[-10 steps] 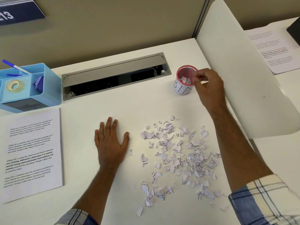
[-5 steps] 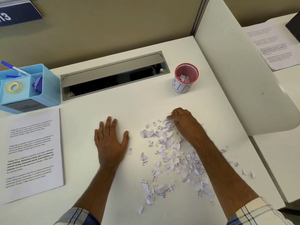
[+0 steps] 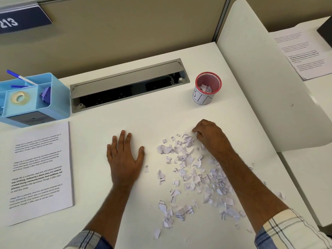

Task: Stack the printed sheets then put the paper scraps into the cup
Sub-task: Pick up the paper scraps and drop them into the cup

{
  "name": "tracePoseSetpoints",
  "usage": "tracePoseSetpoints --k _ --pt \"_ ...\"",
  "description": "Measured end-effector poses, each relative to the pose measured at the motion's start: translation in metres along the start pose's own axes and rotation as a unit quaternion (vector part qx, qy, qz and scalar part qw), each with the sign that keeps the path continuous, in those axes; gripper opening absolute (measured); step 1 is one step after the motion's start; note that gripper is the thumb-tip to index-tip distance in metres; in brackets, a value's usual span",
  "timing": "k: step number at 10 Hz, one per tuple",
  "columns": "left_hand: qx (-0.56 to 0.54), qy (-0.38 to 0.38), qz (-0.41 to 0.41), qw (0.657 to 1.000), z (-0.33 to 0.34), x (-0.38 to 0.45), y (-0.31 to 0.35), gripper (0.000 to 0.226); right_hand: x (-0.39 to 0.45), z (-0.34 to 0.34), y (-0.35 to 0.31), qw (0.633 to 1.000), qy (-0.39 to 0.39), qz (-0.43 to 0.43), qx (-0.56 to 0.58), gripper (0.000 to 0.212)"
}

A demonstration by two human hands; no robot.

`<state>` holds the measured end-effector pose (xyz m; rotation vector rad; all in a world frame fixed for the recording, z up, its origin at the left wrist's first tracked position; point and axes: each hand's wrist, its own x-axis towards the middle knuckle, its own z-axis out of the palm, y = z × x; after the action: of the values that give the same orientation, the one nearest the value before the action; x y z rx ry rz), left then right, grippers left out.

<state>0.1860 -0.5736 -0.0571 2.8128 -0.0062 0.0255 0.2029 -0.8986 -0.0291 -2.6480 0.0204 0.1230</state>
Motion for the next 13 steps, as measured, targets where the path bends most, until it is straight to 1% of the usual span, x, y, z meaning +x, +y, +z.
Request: tracePoseSetpoints --k 1,2,3,4,5,6,7,8,9,10,11,12,13 --pt "-0.002 -0.001 0.002 1.0 0.0 0.0 0.0 0.069 0.003 -0.023 0.0 0.996 0.058 0.02 0.067 0.023" --pt "-0.004 -0.003 0.001 1.0 -0.001 0.0 0.0 0.069 0.011 -0.047 -0.006 0.985 0.135 0.014 0.102 0.024" --pt "-0.01 -0.005 0.0 1.0 0.0 0.0 0.0 0.068 0.034 -0.085 -0.012 0.972 0.208 -0.006 0.114 0.024" --pt "-0.006 -0.003 -0.001 1.0 0.0 0.0 0.0 0.068 0.057 -0.102 -0.011 0.969 0.219 -0.004 0.112 0.022" --pt "-0.006 0.0 0.0 1.0 0.0 0.0 0.0 0.067 0.085 -0.114 -0.004 0.971 0.198 0.049 0.125 0.018" --pt "-0.007 0.0 0.001 1.0 0.0 0.0 0.0 0.067 0.094 -0.112 0.0 0.976 0.179 0.063 0.104 0.015" --pt "-0.006 -0.004 -0.002 1.0 0.0 0.0 -0.001 0.068 0.096 -0.106 0.003 0.974 0.182 0.065 0.12 0.017" --pt "0.001 -0.002 -0.001 1.0 0.001 0.0 -0.001 0.068 0.083 -0.107 0.002 0.95 0.23 0.083 0.195 0.02" --pt "-0.001 -0.003 0.001 1.0 0.0 0.0 -0.001 0.068 0.062 -0.102 -0.001 0.94 0.244 0.078 0.227 0.018" --pt "-0.005 -0.003 0.0 1.0 -0.001 0.0 0.0 0.068 0.035 -0.086 0.0 0.947 0.203 0.077 0.237 0.016" --pt "-0.009 -0.004 0.0 1.0 -0.002 0.0 0.0 0.068 -0.005 -0.053 0.007 0.97 0.072 0.088 0.217 0.021" --pt "-0.006 -0.004 -0.001 1.0 -0.001 0.0 0.0 0.068 -0.034 -0.032 0.012 0.972 -0.026 0.096 0.214 0.034" --pt "-0.004 -0.005 -0.002 1.0 -0.001 0.0 0.0 0.068 -0.047 -0.023 0.015 0.975 -0.063 0.078 0.197 0.044"
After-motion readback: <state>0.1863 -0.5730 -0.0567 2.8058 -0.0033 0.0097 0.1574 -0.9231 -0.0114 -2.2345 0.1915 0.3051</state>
